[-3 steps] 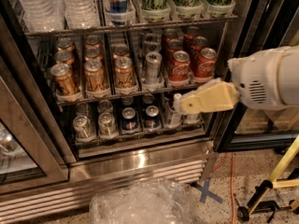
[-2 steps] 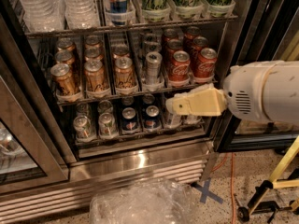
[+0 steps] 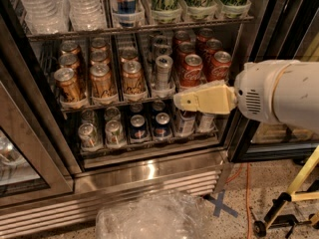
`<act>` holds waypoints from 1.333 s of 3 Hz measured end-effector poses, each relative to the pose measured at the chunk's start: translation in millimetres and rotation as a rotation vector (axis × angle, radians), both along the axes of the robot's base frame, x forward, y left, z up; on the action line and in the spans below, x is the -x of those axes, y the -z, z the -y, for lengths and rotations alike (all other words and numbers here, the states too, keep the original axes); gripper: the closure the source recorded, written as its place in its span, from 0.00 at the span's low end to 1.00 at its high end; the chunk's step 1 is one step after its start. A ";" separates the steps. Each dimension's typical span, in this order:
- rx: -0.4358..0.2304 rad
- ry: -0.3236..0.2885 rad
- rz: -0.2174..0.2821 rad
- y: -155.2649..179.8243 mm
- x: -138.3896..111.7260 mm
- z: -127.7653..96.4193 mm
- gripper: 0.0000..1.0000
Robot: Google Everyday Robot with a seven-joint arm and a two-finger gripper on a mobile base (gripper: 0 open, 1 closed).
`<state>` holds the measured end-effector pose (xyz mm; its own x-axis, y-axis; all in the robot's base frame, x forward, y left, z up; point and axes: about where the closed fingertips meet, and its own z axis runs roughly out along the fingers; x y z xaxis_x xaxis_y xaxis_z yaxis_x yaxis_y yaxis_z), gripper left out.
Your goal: Pick green can from top shelf of fridge
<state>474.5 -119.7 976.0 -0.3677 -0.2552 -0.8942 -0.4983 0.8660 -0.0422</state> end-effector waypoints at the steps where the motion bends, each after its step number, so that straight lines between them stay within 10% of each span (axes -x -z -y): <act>1: -0.062 0.027 0.054 2.1 -15.5 -5.7 0.00; 4: -0.079 0.325 0.367 -48.3 -58.9 38.8 0.00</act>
Offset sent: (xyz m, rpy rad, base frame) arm 0.0615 -0.0300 0.0189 0.1100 -0.3071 -0.2719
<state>533.4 -158.5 1024.4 -0.0741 -0.1057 -0.9916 -0.1669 0.9816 -0.0922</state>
